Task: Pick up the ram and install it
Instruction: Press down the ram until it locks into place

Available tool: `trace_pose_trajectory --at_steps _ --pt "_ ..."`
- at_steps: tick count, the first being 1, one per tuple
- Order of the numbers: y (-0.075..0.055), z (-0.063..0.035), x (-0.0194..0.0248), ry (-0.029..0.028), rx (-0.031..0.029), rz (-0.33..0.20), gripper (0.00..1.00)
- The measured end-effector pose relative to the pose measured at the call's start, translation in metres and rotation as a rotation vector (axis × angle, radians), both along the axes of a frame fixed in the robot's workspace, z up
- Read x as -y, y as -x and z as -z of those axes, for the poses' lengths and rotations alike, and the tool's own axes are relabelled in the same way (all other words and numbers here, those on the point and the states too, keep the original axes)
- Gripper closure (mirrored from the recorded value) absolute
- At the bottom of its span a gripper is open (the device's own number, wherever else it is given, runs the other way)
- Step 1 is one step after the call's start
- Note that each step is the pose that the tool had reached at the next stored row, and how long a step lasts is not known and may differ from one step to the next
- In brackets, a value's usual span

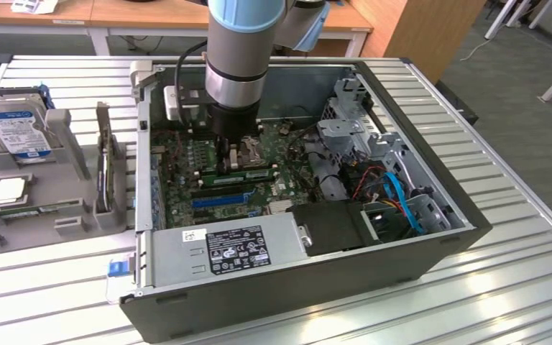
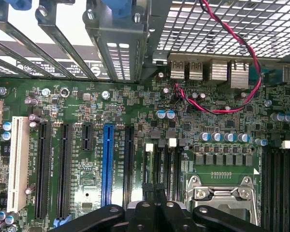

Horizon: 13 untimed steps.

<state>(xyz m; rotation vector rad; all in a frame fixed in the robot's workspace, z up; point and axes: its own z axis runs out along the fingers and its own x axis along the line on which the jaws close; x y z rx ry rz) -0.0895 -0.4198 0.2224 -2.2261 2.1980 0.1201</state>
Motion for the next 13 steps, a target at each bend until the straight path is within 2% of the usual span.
trace_pose_trajectory --at_steps 5,13 --pt "0.0 -0.0019 -0.0002 -0.0014 0.001 0.0 0.9" --pt "0.0 -0.0171 0.0 0.0 0.0 0.0 0.9"
